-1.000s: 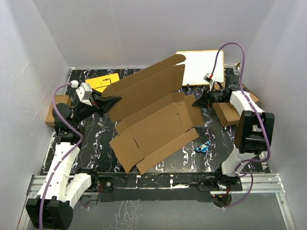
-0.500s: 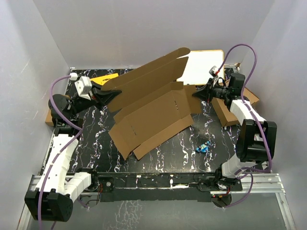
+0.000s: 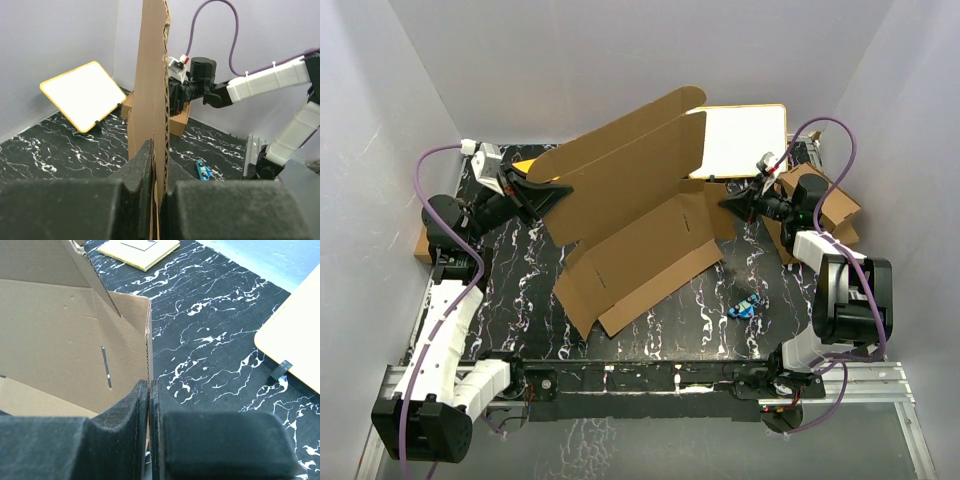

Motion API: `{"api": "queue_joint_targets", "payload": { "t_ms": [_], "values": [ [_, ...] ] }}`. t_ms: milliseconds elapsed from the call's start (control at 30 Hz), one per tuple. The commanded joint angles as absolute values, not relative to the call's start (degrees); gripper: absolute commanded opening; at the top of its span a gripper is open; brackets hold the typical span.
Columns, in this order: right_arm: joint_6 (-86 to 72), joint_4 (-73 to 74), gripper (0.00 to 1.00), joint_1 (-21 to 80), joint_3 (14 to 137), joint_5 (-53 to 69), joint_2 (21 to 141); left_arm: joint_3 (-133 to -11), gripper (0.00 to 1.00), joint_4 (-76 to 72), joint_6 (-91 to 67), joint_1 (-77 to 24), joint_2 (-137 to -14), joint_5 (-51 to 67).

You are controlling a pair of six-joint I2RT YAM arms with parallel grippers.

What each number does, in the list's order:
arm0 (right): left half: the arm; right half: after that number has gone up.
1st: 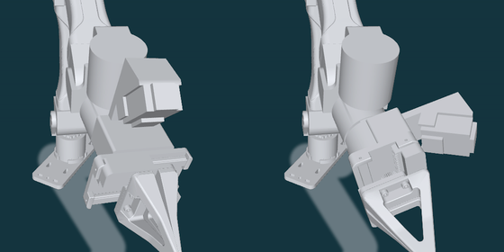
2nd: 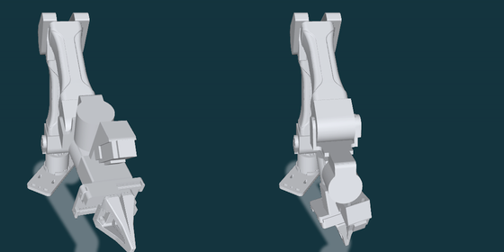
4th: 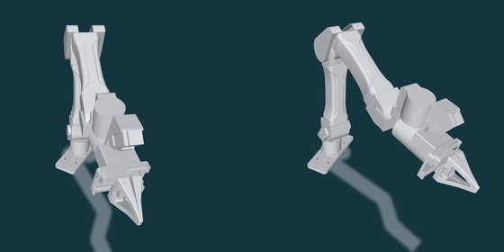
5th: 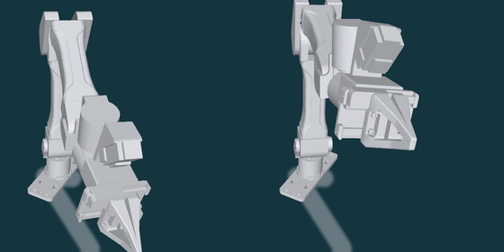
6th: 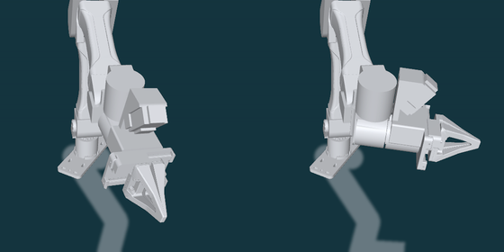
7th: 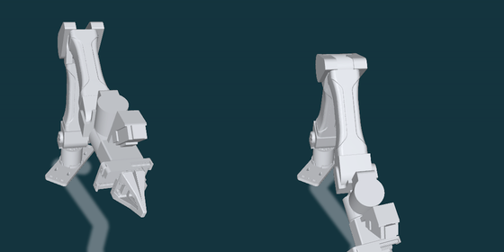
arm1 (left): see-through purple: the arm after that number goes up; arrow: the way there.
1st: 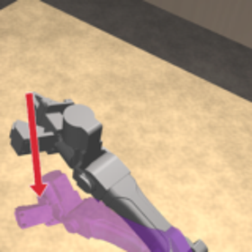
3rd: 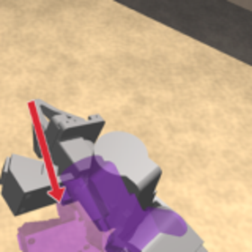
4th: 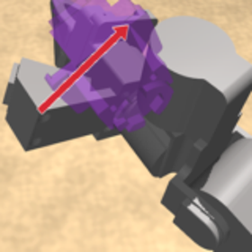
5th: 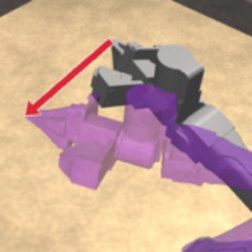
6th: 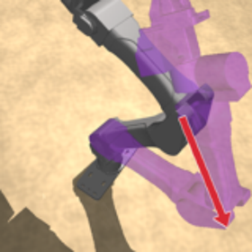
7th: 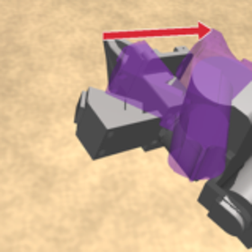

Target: Fold the paper box

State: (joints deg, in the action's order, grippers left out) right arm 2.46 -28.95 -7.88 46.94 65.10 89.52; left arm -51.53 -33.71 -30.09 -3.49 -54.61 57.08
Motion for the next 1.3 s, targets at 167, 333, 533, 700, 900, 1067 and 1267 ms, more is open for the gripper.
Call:
{"api": "queue_joint_targets", "payload": {
  "t_ms": [167, 333, 533, 700, 900, 1067, 1267],
  "values": [
    [0.2, -48.0, 0.08, -7.7, 40.6, 63.1, 85.3, -46.5, 0.00, -33.2, -47.3, -3.6, -53.6, 51.6],
    [1.7, -48.3, 0.08, -7.7, 38.9, 63.0, 84.8, -44.8, 0.00, -31.5, -52.1, -3.6, -53.3, 49.7],
    [2.5, -48.6, 0.08, -7.7, 37.7, 63.3, 84.3, -43.6, 0.00, -28.4, -54.2, -3.6, -53.0, 47.9],
    [2.7, -49.0, 0.08, -7.8, 37.6, 64.1, 83.6, -46.6, 0.00, -23.7, -50.8, -3.6, -55.6, 49.1],
    [7.8, -44.4, 0.08, -7.9, 38.2, 65.0, 82.5, -50.7, 0.00, -19.0, -49.5, -3.5, -60.4, 50.7],
    [8.0, -44.4, 0.08, -7.9, 38.0, 64.8, 83.0, -52.4, 0.00, -18.2, -51.3, -3.4, -64.1, 52.3],
    [9.0, -43.4, 0.08, -7.8, 38.8, 63.4, 84.0, -52.6, 0.00, -16.0, -52.0, -3.2, -67.1, 53.5]
  ]
}}
